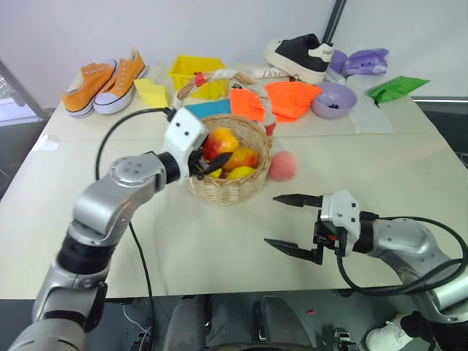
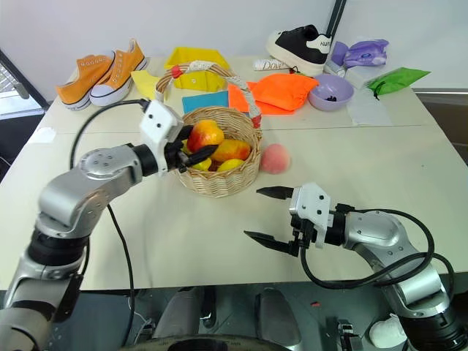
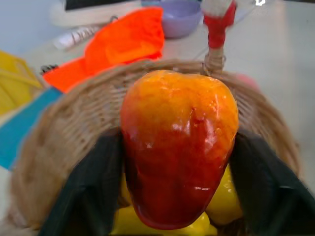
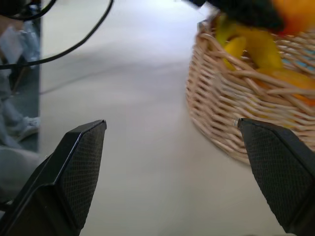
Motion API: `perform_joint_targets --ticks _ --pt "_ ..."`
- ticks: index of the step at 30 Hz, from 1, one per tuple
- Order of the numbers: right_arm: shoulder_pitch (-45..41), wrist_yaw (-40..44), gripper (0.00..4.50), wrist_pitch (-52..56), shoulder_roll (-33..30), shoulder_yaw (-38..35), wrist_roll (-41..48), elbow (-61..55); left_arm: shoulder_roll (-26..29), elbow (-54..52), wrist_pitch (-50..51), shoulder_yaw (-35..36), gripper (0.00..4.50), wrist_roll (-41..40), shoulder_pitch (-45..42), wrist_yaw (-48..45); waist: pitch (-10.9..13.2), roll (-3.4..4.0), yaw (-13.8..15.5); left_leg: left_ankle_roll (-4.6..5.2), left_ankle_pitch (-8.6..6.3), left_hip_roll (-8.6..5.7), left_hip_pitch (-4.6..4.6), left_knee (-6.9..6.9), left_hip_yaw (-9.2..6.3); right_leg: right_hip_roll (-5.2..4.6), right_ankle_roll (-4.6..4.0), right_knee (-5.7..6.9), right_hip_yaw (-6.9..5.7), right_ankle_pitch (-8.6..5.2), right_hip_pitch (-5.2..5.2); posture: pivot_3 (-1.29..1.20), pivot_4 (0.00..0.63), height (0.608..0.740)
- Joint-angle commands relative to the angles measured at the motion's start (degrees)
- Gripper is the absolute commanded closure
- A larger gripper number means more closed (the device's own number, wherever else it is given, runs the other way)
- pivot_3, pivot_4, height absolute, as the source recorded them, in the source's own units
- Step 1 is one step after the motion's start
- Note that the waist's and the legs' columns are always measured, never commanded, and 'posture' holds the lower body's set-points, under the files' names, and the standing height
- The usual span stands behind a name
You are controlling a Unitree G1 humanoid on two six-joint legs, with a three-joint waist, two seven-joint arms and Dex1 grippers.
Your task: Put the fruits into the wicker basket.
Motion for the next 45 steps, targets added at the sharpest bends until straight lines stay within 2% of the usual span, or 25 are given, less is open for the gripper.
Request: perform_joint_targets --ticks 1,3,7,9,14,25,27,31,32,36,39,42,45 --pt "-1.07 -4.42 0.0 1.85 0.77 -2.04 -1.11 -0.06 1.23 -1.12 -4.15 2.11 0.02 0.7 -0.04 -4.14 0.0 0.0 0.01 -0.01 0.0 0.0 -0.03 0.02 0.01 -0.01 0.0 0.01 0.0 0.0 -0.02 0.0 0.15 0.733" --pt "-1.85 -6.59 0.0 3.08 1.04 -2.72 -1.76 1.2 2.46 -1.99 -5.27 4.28 0.02 -0.64 1.58 -6.84 0.0 0.0 -0.09 -0.01 0.0 -0.01 -0.03 0.05 0.05 -0.05 0.0 0.02 0.03 0.0 -0.02 0.0 0.15 0.733" --pt "-8.2 -14.88 0.0 3.49 5.09 -2.64 -6.86 10.76 6.3 -7.94 -7.42 13.3 0.02 -8.32 8.33 -14.94 0.02 -0.01 -0.28 -0.05 0.02 0.01 0.04 0.1 0.12 -0.09 0.0 0.23 0.11 0.01 -0.07 0.0 0.15 0.733" --pt "-10.85 -17.05 0.0 3.05 6.78 -2.18 -8.96 15.14 8.1 -10.95 -7.4 14.67 0.02 -10.2 10.74 -17.42 0.03 -0.03 -0.17 -0.11 0.06 0.01 0.06 0.11 0.12 -0.1 -0.02 0.29 0.11 0.0 -0.1 0.0 0.15 0.733" --pt "-18.75 -18.59 0.0 0.65 11.31 -0.65 -12.07 27.37 10.15 -17.92 -4.94 13.67 0.02 -13.0 14.36 -17.76 0.04 -0.02 0.19 -0.1 0.06 -0.06 0.07 0.12 0.16 -0.17 -0.03 0.29 0.13 0.0 -0.04 0.0 0.15 0.733" --pt "-27.8 -16.92 0.0 -0.38 16.32 1.4 -14.57 42.99 8.34 -20.81 -1.76 11.5 0.02 -13.63 13.9 -12.42 0.04 -0.01 -0.17 -0.08 0.06 -0.01 0.08 0.1 0.15 -0.06 -0.01 0.35 0.15 0.0 -0.08 0.0 0.15 0.733" --pt "-28.48 -17.34 0.56 -0.59 17.18 1.07 -14.6 44.17 8.7 -20.7 -1.8 11.3 0.0 -13.23 14.21 -12.31 0.04 -0.01 -0.17 -0.08 0.06 -0.01 0.09 0.1 0.15 -0.06 -0.01 0.35 0.15 0.01 -0.08 0.0 0.15 0.733" --pt "-27.97 -16.89 2.27 0.31 17.41 0.28 -13.76 42.1 8.96 -20.62 -1.71 11.65 0.0 -12.84 14.82 -11.97 0.04 -0.01 -0.11 -0.08 0.06 -0.02 0.09 0.1 0.15 -0.07 -0.01 0.34 0.15 0.01 -0.07 0.0 0.15 0.733" --pt "-27.51 -17.09 2.4 0.78 17.05 0.22 -13.93 41.18 9.1 -20.52 -1.79 11.79 0.0 -12.69 15.06 -11.94 0.04 -0.01 -0.13 -0.08 0.06 -0.01 0.09 0.11 0.15 -0.07 -0.01 0.34 0.15 0.01 -0.07 0.0 0.15 0.733" --pt "-24.08 -16.81 2.41 0.81 13.6 -0.98 -14.89 35.45 9.85 -20.04 -2.64 12.65 0.0 -11.89 15.92 -11.93 0.04 0.0 0.08 -0.09 0.06 -0.01 0.08 0.09 0.15 -0.09 -0.01 0.34 0.14 0.0 -0.09 0.0 0.15 0.733" --pt "-18.52 -11.48 2.41 1.14 7.1 -4.63 -11.68 25.7 11.3 -18.53 -3.87 13.66 0.0 -10.59 16.96 -12.61 0.06 0.03 0.2 -0.08 0.05 -0.04 0.06 0.09 0.15 -0.13 -0.01 0.31 0.14 0.0 -0.08 0.0 0.15 0.733" --pt "-12.59 -3.89 2.41 4.3 0.05 -8.89 -4.92 14.96 12.2 -16.17 -5.94 15.16 0.0 -9.36 18.34 -13.56 0.08 0.07 0.03 -0.04 0.02 -0.03 0.04 0.08 0.16 -0.14 -0.01 0.28 0.14 0.0 -0.08 0.0 0.15 0.733" --pt "-13.68 -1.82 2.41 10.74 -2.08 -9.85 4.14 5.58 12.04 -13.24 -8.01 18.33 0.0 -9.45 19.98 -14.3 0.09 0.08 -0.83 -0.05 0.02 0.07 0.18 0.02 0.17 -0.08 -0.03 0.31 0.19 0.0 -0.05 0.0 0.15 0.733"
